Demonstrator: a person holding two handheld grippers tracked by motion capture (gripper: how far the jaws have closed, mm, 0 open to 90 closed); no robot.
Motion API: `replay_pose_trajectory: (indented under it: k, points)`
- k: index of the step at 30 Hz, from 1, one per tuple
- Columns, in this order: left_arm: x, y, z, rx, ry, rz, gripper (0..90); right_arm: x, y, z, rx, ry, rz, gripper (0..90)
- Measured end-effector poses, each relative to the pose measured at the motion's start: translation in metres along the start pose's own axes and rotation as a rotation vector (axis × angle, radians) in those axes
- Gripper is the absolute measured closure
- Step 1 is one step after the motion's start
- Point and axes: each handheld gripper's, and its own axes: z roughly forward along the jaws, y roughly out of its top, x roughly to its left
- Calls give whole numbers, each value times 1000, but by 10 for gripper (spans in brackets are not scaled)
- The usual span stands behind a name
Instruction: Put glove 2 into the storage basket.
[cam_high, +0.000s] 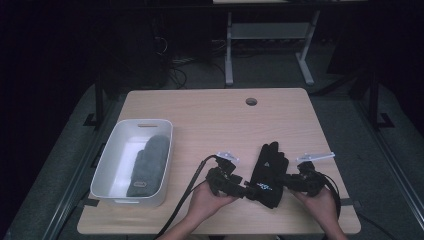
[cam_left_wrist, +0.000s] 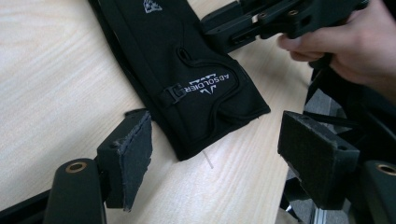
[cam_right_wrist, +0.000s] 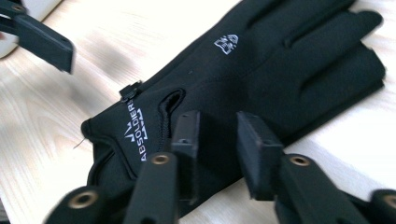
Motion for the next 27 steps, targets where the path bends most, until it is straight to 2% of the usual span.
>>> replay_pose_trajectory:
  k: [2,4,5,6,7,9,12,14,15,19,24,27]
  points:
    - [2,0,3,-1,1,-10,261,0,3,-1,-9,-6,-1,576]
    - [4,0,4,5,4,-10,262,-2,7,-4,-31,-32,3,503]
    - [6,-1,7,6,-1,-25,263,-5,9,-6,-49,-41,9,471]
    - [6,-1,7,6,-1,-25,264,-5,9,-6,-49,-41,9,471]
    - [8,-1,11,14,4,-33,264,-11,12,-7,-62,-67,30,417]
    - [10,-1,15,18,-2,-51,265,-19,14,-7,-85,-84,57,394]
    - [13,-1,22,36,-5,-59,271,-28,15,-3,-96,-104,96,369]
    - [13,-1,24,36,-13,-69,297,-31,16,-1,-96,-106,103,367]
    - [14,-2,28,58,-18,-67,298,-36,16,3,-100,-128,118,354]
    - [17,-2,34,72,-20,-78,309,-44,17,10,-97,-128,150,348]
    - [20,-1,37,76,-16,-79,372,-48,18,15,-107,-135,152,353]
    - [19,0,38,76,-3,-85,415,-46,19,16,-100,-142,137,400]
